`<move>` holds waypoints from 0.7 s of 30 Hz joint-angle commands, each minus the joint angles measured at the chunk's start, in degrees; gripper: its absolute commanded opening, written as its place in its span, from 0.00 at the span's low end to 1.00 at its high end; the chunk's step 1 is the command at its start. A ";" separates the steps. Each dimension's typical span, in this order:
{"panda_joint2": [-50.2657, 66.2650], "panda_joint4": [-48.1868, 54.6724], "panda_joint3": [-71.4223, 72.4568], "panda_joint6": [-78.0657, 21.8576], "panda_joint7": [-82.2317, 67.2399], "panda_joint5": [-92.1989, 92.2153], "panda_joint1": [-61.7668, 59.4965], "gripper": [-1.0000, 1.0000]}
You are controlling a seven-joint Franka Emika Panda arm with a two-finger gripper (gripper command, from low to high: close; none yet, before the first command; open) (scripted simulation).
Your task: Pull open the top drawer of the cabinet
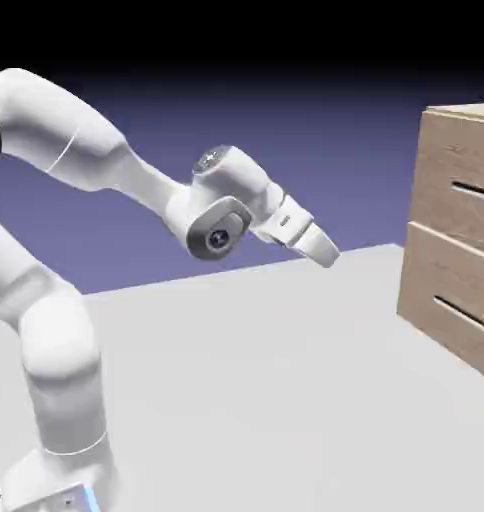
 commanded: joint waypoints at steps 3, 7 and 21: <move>-2.03 3.34 -3.27 -1.03 -7.48 -6.42 5.27 0.50; -4.73 7.79 -7.62 -2.40 -17.45 -14.97 12.30 0.50; -14.19 23.38 -22.86 -7.21 -52.33 -44.91 36.88 0.50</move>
